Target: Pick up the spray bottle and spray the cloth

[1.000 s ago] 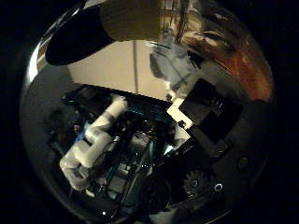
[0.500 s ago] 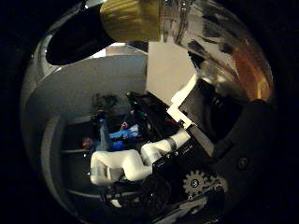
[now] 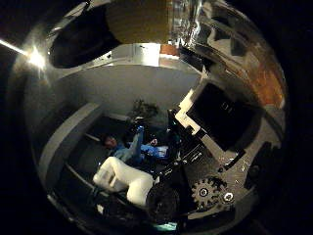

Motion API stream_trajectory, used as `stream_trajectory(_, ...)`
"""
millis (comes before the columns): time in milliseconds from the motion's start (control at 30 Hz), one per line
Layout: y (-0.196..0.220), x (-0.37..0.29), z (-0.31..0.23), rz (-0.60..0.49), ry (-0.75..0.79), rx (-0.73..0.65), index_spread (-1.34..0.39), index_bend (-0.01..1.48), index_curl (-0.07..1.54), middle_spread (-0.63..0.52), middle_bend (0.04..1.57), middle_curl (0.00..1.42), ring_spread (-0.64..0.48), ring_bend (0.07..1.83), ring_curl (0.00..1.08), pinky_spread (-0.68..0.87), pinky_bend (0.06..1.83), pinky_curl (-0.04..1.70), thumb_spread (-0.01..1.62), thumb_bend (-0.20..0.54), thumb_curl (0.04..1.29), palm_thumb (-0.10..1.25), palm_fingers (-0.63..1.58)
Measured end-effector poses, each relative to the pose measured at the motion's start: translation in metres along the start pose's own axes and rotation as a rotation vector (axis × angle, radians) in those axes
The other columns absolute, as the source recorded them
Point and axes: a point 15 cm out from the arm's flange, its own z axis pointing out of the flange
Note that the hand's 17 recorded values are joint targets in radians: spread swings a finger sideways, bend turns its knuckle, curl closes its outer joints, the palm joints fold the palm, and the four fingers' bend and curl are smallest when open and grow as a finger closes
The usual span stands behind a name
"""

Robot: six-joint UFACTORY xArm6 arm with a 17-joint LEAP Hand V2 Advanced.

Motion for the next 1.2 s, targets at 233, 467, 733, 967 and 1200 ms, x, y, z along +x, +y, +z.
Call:
stream_trajectory(233,0.007,0.060,0.018,-0.011,0.032,0.111,-0.18,1.15,0.69,-0.07,1.34,0.59,-0.14,1.46,0.55,-0.20,1.08,1.00,0.71,-0.020,0.87,1.03,1.22)
stream_trajectory(467,0.028,0.101,0.040,0.035,0.039,0.082,-0.17,1.15,0.70,-0.07,1.34,0.59,-0.14,1.46,0.55,-0.20,1.08,1.01,0.72,-0.018,0.87,1.03,1.22)
stream_trajectory(733,0.039,0.119,0.055,0.050,0.048,0.047,-0.17,1.14,0.70,-0.07,1.34,0.59,-0.14,1.46,0.55,-0.20,1.08,1.01,0.73,-0.022,0.87,1.01,1.22)
stream_trajectory(967,0.041,0.117,0.051,0.022,0.061,0.028,-0.20,0.90,0.66,-0.08,1.23,0.57,-0.16,1.37,0.52,-0.27,1.07,0.91,0.55,-0.041,0.84,0.91,1.05)
stream_trajectory(1200,0.052,0.118,0.046,-0.019,0.096,-0.031,-0.34,0.33,0.55,-0.14,0.83,0.49,-0.23,1.30,0.50,-0.41,1.21,0.80,0.60,-0.032,0.77,0.89,0.60)
